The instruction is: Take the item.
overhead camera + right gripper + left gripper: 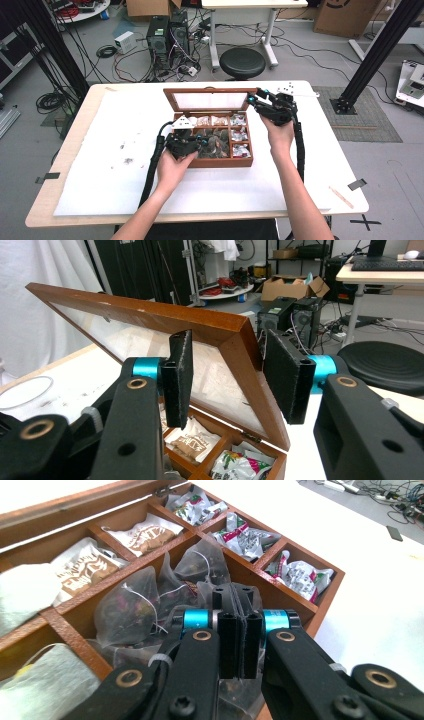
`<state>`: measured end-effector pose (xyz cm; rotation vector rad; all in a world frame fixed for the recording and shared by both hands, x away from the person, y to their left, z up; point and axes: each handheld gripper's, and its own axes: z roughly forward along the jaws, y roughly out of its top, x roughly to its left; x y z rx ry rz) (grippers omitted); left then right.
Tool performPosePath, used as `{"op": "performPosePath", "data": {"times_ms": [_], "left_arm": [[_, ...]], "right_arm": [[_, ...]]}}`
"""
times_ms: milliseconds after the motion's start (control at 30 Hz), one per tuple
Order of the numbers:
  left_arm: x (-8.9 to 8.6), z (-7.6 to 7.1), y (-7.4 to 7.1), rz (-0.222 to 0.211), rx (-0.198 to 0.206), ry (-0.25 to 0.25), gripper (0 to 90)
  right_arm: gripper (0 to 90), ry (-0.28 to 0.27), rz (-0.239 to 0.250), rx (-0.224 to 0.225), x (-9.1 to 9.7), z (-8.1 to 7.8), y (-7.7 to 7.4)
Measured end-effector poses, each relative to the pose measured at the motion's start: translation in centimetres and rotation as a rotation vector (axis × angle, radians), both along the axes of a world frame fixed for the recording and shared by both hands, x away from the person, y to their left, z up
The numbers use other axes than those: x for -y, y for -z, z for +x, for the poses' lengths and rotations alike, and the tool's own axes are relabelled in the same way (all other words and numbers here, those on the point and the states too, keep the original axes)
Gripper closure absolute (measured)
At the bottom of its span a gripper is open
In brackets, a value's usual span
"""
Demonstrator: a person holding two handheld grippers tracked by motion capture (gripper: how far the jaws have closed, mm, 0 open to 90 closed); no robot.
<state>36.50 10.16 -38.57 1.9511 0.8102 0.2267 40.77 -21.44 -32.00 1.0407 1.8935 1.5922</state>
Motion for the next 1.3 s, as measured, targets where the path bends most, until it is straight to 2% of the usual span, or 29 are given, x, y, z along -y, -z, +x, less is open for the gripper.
{"op": "performPosePath", "data": {"times_ms": [233,400,567,800,833,900,1300], "left_arm": [[-1.5,-1.0,-2.4,-0.009,0.044,0.006,89.3],[-2.9,-1.5,-3.5,-0.025,0.068,-0.005,89.3],[-4.2,-1.9,-4.3,-0.023,0.084,-0.015,89.3],[-7.4,-2.4,-6.1,-0.033,0.118,-0.077,89.2],[-7.4,-2.4,-6.1,-0.033,0.118,-0.077,89.3],[-8.6,-2.5,-6.5,-0.030,0.124,-0.102,89.3],[-12.5,-2.7,-7.0,-0.041,0.142,-0.193,89.3]], "right_arm": [[56.0,-0.001,0.000,0.000,0.0,0.0,0.0],[56.0,0.000,-0.001,0.001,0.0,0.0,0.0],[56.1,0.002,-0.001,0.001,0.0,0.0,0.0],[56.0,0.003,-0.002,-0.001,0.0,-0.1,0.0],[56.0,0.003,-0.002,-0.001,0.0,-0.1,0.0],[56.0,0.003,-0.002,-0.001,0.0,-0.1,0.0],[56.0,0.003,-0.002,0.001,0.0,0.0,0.0]]}}
